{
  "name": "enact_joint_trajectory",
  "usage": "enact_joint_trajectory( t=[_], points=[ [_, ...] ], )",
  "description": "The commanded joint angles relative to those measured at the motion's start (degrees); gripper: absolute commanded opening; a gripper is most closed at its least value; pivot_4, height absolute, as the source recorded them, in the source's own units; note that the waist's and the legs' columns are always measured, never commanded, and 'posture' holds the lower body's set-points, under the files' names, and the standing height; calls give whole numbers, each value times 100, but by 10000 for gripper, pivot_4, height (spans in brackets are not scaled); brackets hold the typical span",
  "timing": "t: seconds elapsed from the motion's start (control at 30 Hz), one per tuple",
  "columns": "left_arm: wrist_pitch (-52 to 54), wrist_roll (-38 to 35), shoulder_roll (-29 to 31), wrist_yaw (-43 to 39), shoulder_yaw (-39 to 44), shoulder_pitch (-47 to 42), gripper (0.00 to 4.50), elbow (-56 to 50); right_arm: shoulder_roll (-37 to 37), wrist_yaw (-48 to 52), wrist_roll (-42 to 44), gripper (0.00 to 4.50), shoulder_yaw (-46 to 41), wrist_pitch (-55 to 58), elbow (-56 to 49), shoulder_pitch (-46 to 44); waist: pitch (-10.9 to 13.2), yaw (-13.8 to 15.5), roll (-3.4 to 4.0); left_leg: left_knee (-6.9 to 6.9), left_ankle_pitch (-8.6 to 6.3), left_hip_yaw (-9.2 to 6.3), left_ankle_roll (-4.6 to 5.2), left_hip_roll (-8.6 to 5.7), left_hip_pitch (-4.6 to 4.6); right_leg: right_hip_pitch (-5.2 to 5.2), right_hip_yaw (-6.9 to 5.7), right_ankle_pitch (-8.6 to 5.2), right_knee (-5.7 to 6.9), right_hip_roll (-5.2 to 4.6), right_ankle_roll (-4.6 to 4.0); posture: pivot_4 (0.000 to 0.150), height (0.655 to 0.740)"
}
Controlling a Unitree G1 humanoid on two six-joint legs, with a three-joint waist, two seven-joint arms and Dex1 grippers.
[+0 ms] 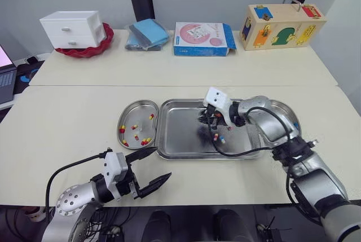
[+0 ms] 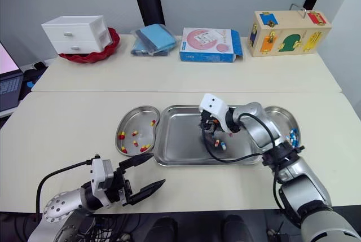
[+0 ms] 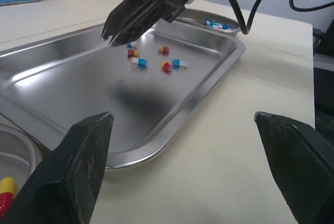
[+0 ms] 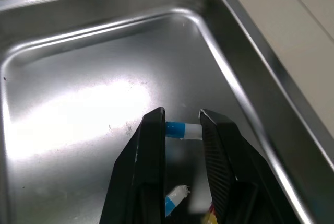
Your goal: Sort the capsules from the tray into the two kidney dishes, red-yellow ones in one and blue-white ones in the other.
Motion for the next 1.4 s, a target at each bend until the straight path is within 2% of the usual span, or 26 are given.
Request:
enact_joint_trajectory(
  t=[0.03, 0.23, 0.43, 0.57, 0.73, 0.8, 0.93, 1.2, 1.3, 1.4],
  points=[
    [-68, -206, 4, -152, -8, -51, 45000, -216, -431, -183, 379, 7245, -904, 655, -1399, 421, 1, 7, 2, 0, 0, 0, 0, 0, 0, 1, 0, 0, -1, 0, 0, 1500, 7078],
    [-215, -261, 40, -536, -115, -219, 45000, -102, -1067, -510, 866, 7245, -2270, 1724, -2695, 1465, 2, -17, 4, 0, 0, 1, 0, 0, 7, 5, 3, 0, 0, 1, 0, 1500, 7078],
    [-227, -476, 73, -1095, -243, -540, 45000, 1, -1607, -855, 946, 7245, -3434, 2109, -3042, 2596, 2, -22, 5, 0, 0, 2, 0, -1, 7, 8, 3, 0, -2, 1, 0, 1500, 7078],
    [-281, -501, 72, -1346, -316, -673, 45000, 75, -1747, -1106, 955, 7244, -3621, 2112, -2983, 2906, 3, -37, 5, 0, 0, 3, 0, -1, 7, 8, 5, 0, -3, 1, 0, 1500, 7078],
    [-312, -469, 10, -1554, -456, -827, 45000, 135, -1662, -1563, 930, 7244, -3680, 2294, -2752, 2889, 2, -52, 7, 0, 0, 3, 1, -1, 13, 10, 9, 0, -1, 2, 0, 1500, 7078],
    [-304, -447, -29, -1541, -484, -861, 45000, 126, -1649, -1706, 891, 14547, -3685, 2232, -2697, 2877, 2, -44, 7, 0, 0, 3, 1, -1, 10, 10, 8, 0, -3, 1, 0, 1500, 7078],
    [-280, -477, -43, -1502, -512, -866, 45000, 85, -1742, -1853, 918, 22827, -3683, 2161, -2680, 2885, 2, -44, 7, 1, 0, 3, 1, -1, 10, 11, 7, 0, -3, 1, 1, 1500, 7078],
    [-157, -533, -64, -1334, -451, -831, 45000, -30, -1870, -1900, 979, 44673, -3685, 1934, -2741, 2982, 2, -43, 7, 1, 0, 3, 1, -2, 10, 10, 8, 0, -3, 1, 1, 1500, 7078],
    [-24, -588, -36, -1064, -314, -768, 45000, -171, -1906, -1760, 1086, 44673, -3784, 1675, -2852, 3146, 2, -43, 7, 1, 0, 3, 1, -2, 9, 11, 7, 0, -3, 1, 1, 1500, 7078],
    [125, -367, 10, -399, -17, -602, 45000, -273, -1909, -1500, 1182, 44673, -3994, 1023, -3052, 3530, 2, -40, 7, 0, 0, 3, 1, -1, 9, 10, 8, 0, -4, 1, 1, 1500, 7078]
  ],
)
